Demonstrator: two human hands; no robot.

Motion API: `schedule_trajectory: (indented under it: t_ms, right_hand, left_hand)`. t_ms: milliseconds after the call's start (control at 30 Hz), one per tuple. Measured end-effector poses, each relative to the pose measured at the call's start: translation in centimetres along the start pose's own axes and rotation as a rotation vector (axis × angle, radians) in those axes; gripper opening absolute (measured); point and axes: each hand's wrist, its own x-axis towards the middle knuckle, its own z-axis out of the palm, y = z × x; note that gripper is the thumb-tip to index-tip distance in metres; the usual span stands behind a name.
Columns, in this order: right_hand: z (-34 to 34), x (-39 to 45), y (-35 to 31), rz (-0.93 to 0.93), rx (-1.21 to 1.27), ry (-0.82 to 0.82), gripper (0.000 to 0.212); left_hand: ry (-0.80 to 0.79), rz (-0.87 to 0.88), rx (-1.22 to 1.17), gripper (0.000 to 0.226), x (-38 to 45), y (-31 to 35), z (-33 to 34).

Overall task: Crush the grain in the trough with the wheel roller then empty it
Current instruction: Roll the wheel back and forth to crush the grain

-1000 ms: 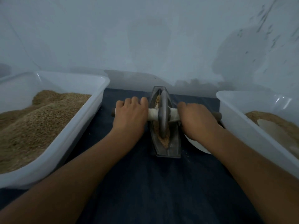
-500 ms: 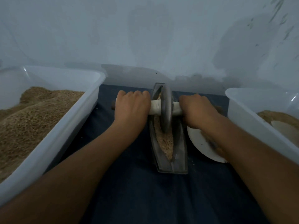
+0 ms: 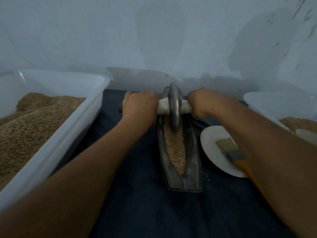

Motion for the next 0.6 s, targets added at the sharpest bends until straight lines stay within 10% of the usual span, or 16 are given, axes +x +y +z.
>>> schedule_trajectory:
  t_ms: [600]
  right_hand:
    - [3.0,-11.7,-1.5,0.0,-0.036,0.288,0.018]
  left_hand:
    - [0.078,0.049,0.074,0.035,-8.7,1.5,-4.8]
